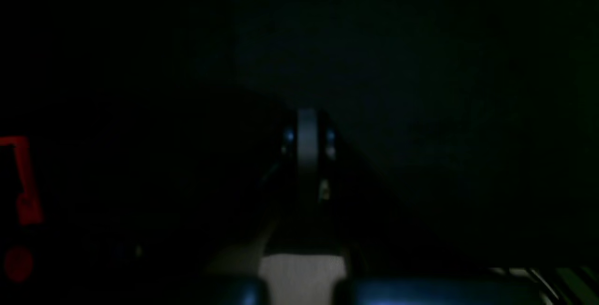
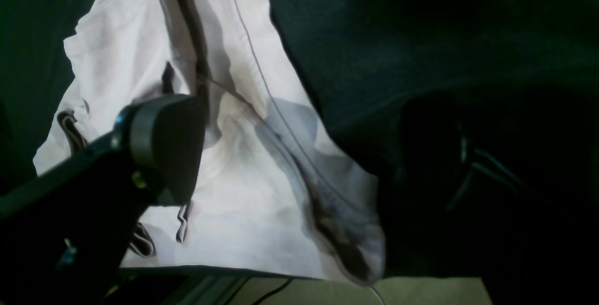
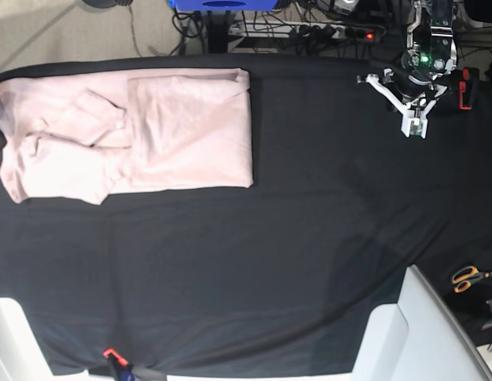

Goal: Fold the T-shirt properly
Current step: 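Release the fabric and move the right gripper to the loose sleeve end, then grasp the loose end with the right gripper and fold it onto the bundle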

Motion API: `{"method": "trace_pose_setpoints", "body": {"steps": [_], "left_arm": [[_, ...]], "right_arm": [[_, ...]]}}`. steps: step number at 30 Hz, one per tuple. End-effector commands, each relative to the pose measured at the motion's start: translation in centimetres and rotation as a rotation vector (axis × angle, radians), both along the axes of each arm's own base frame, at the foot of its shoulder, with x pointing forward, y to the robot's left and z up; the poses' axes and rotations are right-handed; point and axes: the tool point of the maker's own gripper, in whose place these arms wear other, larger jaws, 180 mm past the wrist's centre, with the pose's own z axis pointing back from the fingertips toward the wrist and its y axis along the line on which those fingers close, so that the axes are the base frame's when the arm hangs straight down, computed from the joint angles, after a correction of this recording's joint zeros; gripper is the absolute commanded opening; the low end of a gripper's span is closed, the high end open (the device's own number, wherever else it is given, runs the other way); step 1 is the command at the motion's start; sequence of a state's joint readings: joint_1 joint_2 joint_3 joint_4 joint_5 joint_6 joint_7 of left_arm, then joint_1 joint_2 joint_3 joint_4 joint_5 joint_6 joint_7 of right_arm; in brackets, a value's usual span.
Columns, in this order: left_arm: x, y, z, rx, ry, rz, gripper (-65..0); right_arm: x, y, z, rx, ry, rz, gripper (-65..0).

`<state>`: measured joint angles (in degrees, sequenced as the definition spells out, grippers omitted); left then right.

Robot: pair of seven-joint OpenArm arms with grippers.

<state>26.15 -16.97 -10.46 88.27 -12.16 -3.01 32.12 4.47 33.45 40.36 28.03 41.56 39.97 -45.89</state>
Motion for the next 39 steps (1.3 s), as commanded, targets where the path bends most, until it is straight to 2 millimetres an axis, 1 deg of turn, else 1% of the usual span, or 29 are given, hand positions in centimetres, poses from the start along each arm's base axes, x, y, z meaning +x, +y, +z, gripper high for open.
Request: {"method": "trace_pose_setpoints", "body": {"steps": [1, 4, 6, 7, 8, 9, 11, 13, 15, 20, 26, 29, 30, 33, 35, 36, 39], "left_arm": [[0.6, 0.4, 0.7, 0.015, -0.029, -0.008, -65.0], [0.6, 0.3, 0.7, 0.013, -0.028, -0.011, -65.0], [0.5, 0.3, 0.7, 0.012, -0.027, -0.012, -65.0], [0.6, 0.2, 0.7, 0.012, -0.028, -0.013, -65.0], [0.7, 0.2, 0.7, 0.012, -0.03, -0.013, -65.0], [0.8, 0.2, 0.7, 0.011, -0.032, -0.014, -65.0], [1.0, 0.2, 0.8, 0.011, -0.035, -0.014, -65.0], [1.0, 0.2, 0.8, 0.011, -0.035, -0.014, -65.0], [0.9, 0.2, 0.7, 0.011, -0.034, -0.014, -65.0], [0.9, 0.2, 0.7, 0.011, -0.034, -0.014, -65.0], [1.0, 0.2, 0.8, 0.011, -0.035, -0.014, -65.0], [1.1, 0.2, 0.8, 0.011, -0.037, -0.014, -65.0], [1.1, 0.2, 0.8, 0.011, -0.037, -0.014, -65.0], [1.1, 0.2, 0.8, 0.011, -0.037, -0.014, -65.0], [1.1, 0.2, 0.8, 0.011, -0.037, -0.014, -65.0], [1.1, 0.2, 0.8, 0.011, -0.037, -0.014, -65.0], [0.9, 0.3, 0.6, 0.011, -0.03, -0.012, -65.0]], "right_arm": [[-0.4, 0.7, -0.4, 0.013, 0.034, 0.031, -1.7], [-0.4, 0.8, -0.5, 0.015, 0.038, 0.035, -1.7], [-0.6, 2.1, -1.0, 0.028, 0.072, 0.087, -1.8], [-0.4, 2.7, -1.1, 0.022, 0.08, 0.125, -2.1], [-0.1, 2.9, -0.9, 0.011, 0.079, 0.151, -3.6], [0.1, 3.6, -1.1, 0.01, 0.08, 0.175, -6.0], [0.3, 4.8, -1.3, 0.017, 0.08, 0.204, -11.9], [0.3, 5.1, -1.3, 0.02, 0.084, 0.219, -14.6], [0.2, 5.8, -1.6, 0.034, 0.089, 0.224, -14.4], [-0.2, 6.4, -1.9, 0.048, 0.109, 0.239, -14.3], [-0.9, 6.7, -2.0, 0.062, 0.141, 0.258, -14.6], [-0.9, 6.7, -1.8, 0.051, 0.142, 0.276, -14.6], [-1.1, 7.3, -2.0, 0.049, 0.151, 0.302, -14.6], [-0.6, 8.4, -2.0, 0.027, 0.14, 0.361, -14.7], [-0.6, 8.6, -2.1, 0.027, 0.14, 0.366, -14.7], [-0.6, 9.0, -2.2, 0.036, 0.138, 0.365, -14.7], [-0.5, 9.1, -2.3, 0.035, 0.134, 0.365, -16.1]]}}
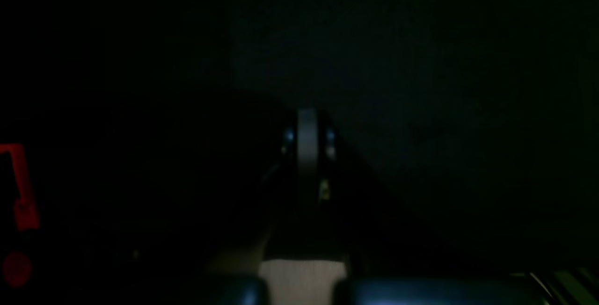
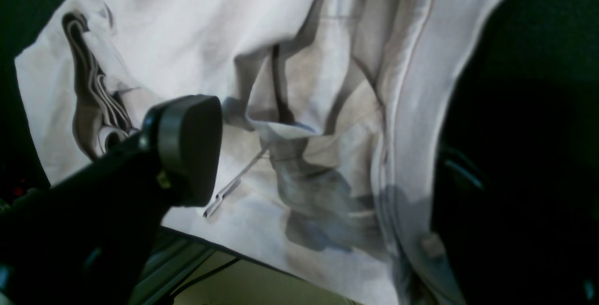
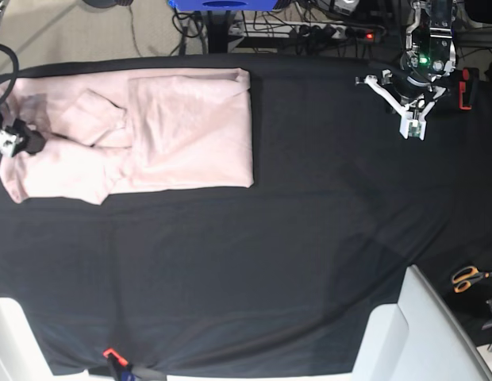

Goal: Fold the T-shirt properly
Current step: 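Grasp the loose end with the right gripper and fold it onto the bundle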

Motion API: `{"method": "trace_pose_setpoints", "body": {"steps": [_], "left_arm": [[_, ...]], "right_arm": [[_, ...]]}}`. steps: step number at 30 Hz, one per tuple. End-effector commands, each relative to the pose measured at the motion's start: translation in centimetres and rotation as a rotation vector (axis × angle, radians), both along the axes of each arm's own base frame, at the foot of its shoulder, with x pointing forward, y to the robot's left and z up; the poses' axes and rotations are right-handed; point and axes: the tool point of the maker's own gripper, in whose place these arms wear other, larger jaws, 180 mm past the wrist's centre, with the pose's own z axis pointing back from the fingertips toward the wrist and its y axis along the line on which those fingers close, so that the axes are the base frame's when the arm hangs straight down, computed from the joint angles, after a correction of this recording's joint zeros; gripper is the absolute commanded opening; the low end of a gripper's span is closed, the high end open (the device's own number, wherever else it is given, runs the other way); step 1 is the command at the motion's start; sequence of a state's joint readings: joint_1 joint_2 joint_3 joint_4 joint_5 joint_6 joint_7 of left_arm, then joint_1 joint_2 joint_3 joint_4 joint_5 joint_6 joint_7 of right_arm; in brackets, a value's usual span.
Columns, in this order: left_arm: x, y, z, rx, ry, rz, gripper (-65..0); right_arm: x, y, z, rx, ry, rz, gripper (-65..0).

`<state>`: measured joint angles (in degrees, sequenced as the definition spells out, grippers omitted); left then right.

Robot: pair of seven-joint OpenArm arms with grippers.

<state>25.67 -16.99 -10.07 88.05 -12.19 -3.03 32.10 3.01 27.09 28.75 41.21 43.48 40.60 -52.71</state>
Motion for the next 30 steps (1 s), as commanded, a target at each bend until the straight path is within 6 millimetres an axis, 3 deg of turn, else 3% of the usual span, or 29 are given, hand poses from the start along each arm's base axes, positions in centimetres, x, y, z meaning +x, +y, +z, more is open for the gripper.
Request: {"method": "trace_pose_setpoints", "body": {"steps": [1, 11, 15, 20, 24, 30], "left_arm": [[0.3, 0.5, 0.4, 0.014, -0.018, -0.003, -65.0], [-0.2, 0.7, -0.2, 0.013, 0.001, 0.004, -65.0], [-0.1, 0.7, -0.1, 0.013, -0.002, 0.003, -65.0], [-0.1, 0.6, -0.1, 0.01, -0.003, 0.005, -65.0], [0.0, 0.7, -0.1, 0.013, -0.004, 0.003, -65.0], [0.0, 0.6, -0.1, 0.012, -0.004, 0.004, -65.0]], "right_arm": [[-1.8, 1.3, -1.4, 0.003, 0.089, 0.046, -19.1], [-0.7, 1.0, -1.2, -0.01, 0.035, 0.019, -65.0], [0.1, 0.6, -0.7, -0.04, 0.01, 0.032, -64.8], [2.3, -0.5, 1.7, -0.201, -0.05, 0.147, -65.0], [3.2, 0.6, 2.8, -0.301, -0.081, 0.232, -65.0], [3.3, 4.5, 4.2, -0.522, -0.113, 0.417, -65.0]]}}
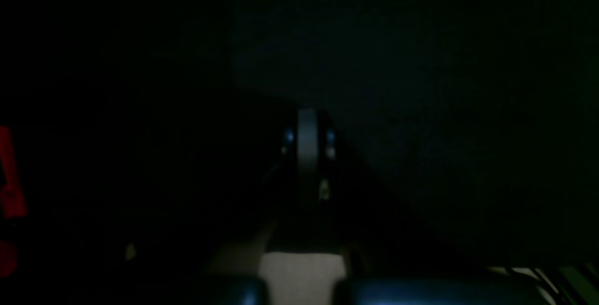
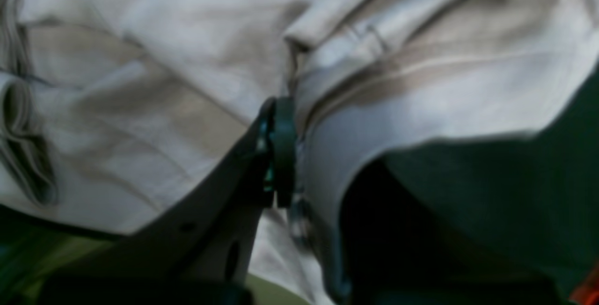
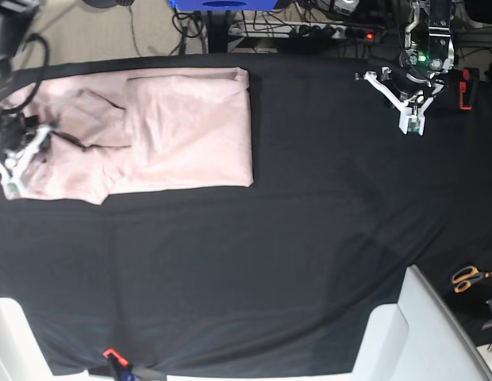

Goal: Fold the T-shirt properly
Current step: 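Grasp the loose end with the right gripper and fold it onto the bundle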

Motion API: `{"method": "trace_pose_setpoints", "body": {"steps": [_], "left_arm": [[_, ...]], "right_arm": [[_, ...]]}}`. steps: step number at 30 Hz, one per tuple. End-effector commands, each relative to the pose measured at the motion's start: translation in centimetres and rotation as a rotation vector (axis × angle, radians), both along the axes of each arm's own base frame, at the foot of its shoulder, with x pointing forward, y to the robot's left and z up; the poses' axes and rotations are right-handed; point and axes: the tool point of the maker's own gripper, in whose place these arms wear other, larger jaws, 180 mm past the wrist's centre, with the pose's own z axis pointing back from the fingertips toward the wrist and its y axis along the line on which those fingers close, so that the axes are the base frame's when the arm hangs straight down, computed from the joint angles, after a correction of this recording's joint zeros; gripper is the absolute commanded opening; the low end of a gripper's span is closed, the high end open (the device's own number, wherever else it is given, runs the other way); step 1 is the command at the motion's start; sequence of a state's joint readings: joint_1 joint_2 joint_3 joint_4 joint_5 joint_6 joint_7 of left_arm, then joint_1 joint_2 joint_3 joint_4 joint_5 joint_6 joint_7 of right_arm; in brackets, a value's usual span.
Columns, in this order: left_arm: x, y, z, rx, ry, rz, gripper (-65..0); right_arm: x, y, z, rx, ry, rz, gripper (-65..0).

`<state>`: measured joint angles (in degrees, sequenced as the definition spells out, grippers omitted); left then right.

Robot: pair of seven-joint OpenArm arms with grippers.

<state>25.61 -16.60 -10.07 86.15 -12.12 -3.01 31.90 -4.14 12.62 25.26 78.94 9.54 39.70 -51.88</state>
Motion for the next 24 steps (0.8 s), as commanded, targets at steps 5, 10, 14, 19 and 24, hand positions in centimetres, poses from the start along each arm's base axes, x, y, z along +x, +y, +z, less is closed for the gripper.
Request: {"method": "trace_pose_setpoints", "body": {"steps": [5, 10, 14, 19, 24], "left_arm": [[0.7, 0.5, 0.8, 0.017, -0.03, -0.01, -65.0], [0.7, 0.5, 0.8, 0.017, -0.03, -0.01, -65.0], [0.7, 0.5, 0.8, 0.017, -0.03, -0.01, -65.0], [0.8, 0.6, 0.9, 0.017, -0.032, -0.009, -65.0], [1.4, 0.5, 1.0, 0.017, -0.044, -0.01, -65.0]], "right_arm": [[1.6, 3.3, 3.9, -0.22, -0.1, 0.126, -65.0], [1.3, 6.2, 4.4, -0.378, -0.082, 0.171, -65.0], [0.9, 9.3, 4.0, -0.407, -0.084, 0.2, -65.0], [0.6, 13.2, 4.7, -0.4, -0.171, 0.182, -65.0], [0.1, 17.2, 4.6, -0.372, -0.167, 0.232, -65.0]]}}
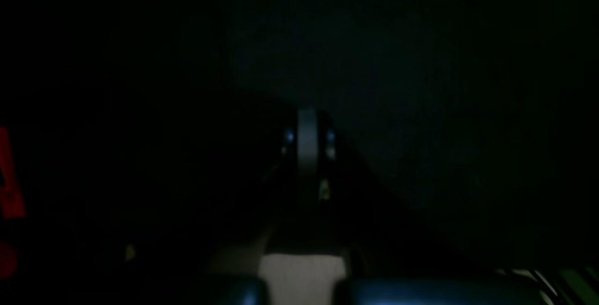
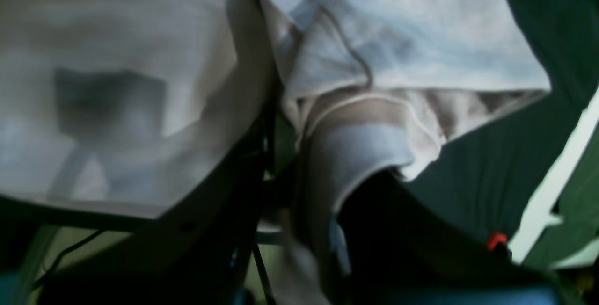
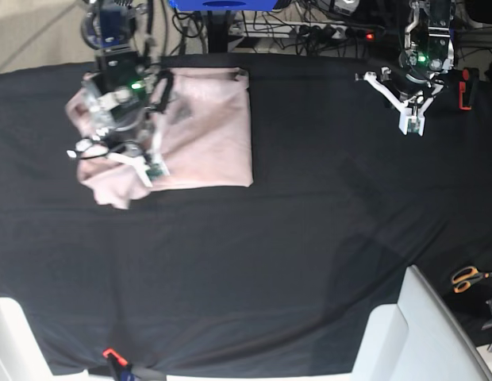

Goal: Fold the T-shirt properly
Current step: 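Grasp the loose end with the right gripper and fold it onto the bundle, then press and smooth the top of the bundle with the right gripper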

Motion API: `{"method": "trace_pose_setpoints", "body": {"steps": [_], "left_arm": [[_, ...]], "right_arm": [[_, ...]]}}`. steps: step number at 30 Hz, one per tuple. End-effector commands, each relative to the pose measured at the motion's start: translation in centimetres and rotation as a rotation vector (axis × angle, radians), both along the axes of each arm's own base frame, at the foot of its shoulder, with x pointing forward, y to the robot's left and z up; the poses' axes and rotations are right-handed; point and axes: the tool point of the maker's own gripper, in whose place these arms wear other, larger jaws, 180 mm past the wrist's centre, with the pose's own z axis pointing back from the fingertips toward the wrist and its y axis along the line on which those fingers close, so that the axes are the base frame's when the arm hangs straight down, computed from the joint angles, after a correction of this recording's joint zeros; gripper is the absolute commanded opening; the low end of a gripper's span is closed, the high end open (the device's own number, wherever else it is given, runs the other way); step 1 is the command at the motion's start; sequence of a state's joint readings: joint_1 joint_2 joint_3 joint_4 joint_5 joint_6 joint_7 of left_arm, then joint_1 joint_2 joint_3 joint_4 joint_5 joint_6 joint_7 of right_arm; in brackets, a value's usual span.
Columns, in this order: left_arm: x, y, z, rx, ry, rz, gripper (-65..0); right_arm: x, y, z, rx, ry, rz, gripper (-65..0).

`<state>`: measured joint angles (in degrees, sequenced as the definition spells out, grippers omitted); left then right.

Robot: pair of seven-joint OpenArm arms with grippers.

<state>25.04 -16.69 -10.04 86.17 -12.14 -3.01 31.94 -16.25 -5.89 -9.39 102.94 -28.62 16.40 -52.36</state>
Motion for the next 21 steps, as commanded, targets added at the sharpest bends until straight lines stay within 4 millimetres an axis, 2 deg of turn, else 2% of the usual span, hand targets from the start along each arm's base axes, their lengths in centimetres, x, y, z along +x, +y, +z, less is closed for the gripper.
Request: {"method": "trace_pose_setpoints", "body": {"steps": [1, 4, 7, 10, 18, 21], "left_arm": [[0.9, 0.5, 0.8, 0.016, -0.034, -0.007, -65.0], [1.0, 0.5, 0.8, 0.016, -0.035, -0.007, -65.0], [1.2, 0.5, 1.0, 0.016, -0.042, -0.009, -65.0], [1.2, 0.5, 1.0, 0.016, -0.042, -0.009, -65.0], [1.0, 0.6, 0.8, 0.017, -0.035, -0.007, -65.0], [1.0, 0.6, 0.8, 0.017, -0.035, -0.007, -65.0]], "right_arm": [[0.7, 0.6, 0.8, 0.006, -0.042, -0.008, -65.0], [1.2, 2.5, 1.4, 0.04, -0.099, -0.059, -65.0], [1.1, 3.9, 0.5, 0.048, -0.102, -0.084, -65.0], [0.8, 4.7, -0.6, 0.042, -0.089, -0.106, -65.0], [1.1, 7.2, -1.1, 0.116, -0.081, -0.119, -65.0], [1.2, 7.4, -1.4, 0.127, -0.066, -0.121, -65.0]]}}
